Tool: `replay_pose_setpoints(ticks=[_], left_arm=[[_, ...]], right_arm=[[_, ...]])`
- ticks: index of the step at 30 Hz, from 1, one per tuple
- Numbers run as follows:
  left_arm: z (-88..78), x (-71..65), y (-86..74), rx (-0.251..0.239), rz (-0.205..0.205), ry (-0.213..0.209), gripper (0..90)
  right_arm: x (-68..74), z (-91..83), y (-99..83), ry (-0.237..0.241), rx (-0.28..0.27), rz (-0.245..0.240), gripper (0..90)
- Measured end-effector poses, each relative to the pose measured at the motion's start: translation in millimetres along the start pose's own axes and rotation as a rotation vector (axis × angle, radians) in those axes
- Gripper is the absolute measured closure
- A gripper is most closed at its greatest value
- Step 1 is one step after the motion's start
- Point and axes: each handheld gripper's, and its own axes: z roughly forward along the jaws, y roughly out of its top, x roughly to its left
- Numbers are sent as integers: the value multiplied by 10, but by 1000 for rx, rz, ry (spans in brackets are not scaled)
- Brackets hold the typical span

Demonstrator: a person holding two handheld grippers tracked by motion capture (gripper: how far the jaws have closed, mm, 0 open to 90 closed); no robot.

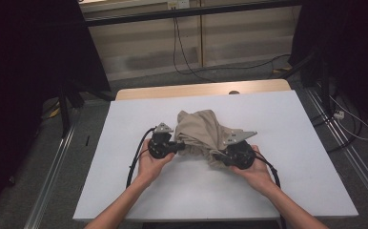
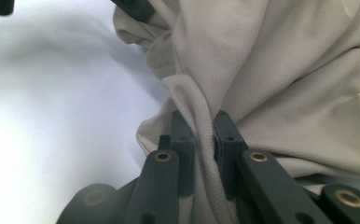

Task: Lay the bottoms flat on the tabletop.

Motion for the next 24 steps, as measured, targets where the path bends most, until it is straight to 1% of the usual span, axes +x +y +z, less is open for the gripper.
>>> replay_pose_setpoints(ticks=[1, 4, 5, 7, 8, 9, 10, 11, 12, 13, 14, 15, 16, 17, 18, 20, 21, 22, 23, 24], left_arm=[[-33, -48, -43, -1, -1, -20, 872], [-145, -211, -170, 22, 35, -49, 872], [-188, -260, -214, 31, 49, -59, 872], [-270, -354, -315, 37, 48, -91, 872], [-303, -395, -364, 47, 55, -110, 872], [-340, -437, -411, 56, 58, -116, 872], [-370, -469, -455, 63, 55, -134, 872], [-397, -497, -491, 69, 57, -150, 871], [-429, -519, -518, 67, 64, -155, 869], [-457, -531, -535, 62, 59, -162, 860], [-486, -532, -541, 52, 56, -166, 823], [-517, -529, -539, 34, 61, -163, 749], [-544, -522, -524, 19, 76, -147, 645], [-563, -512, -501, 8, 83, -131, 645], [-579, -493, -473, 1, 86, -125, 634], [-595, -460, -419, -23, 83, -117, 627], [-598, -447, -389, -37, 84, -104, 610], [-599, -432, -356, -54, 79, -97, 596], [-601, -409, -309, -70, 77, -87, 588], [-597, -394, -270, -80, 78, -73, 568]], right_arm=[[46, -71, -80, 10, 4, 2, 812], [95, -167, -171, 6, 9, 1, 809], [95, -167, -171, 6, 9, 1, 809], [123, -229, -222, 9, 11, -3, 806], [136, -258, -249, 12, 10, -3, 804], [148, -284, -275, 14, 10, -2, 801], [161, -310, -299, 15, 13, -2, 796], [173, -332, -319, 17, 15, -1, 776], [184, -352, -333, 16, 17, -6, 737], [194, -374, -336, 13, 17, -11, 667], [201, -394, -329, 16, 10, -9, 578], [205, -413, -309, 18, -2, -9, 507], [208, -456, -234, -6, -36, -6, 421], [208, -456, -234, -6, -36, -6, 421], [200, -470, -182, -18, -50, 0, 394], [175, -474, -66, -56, -71, -3, 376], [150, -461, -9, -66, -95, 9, 379], [122, -434, 49, -75, -108, 22, 373], [98, -385, 107, -80, -114, 21, 368], [75, -295, 177, -94, -109, -5, 359]])
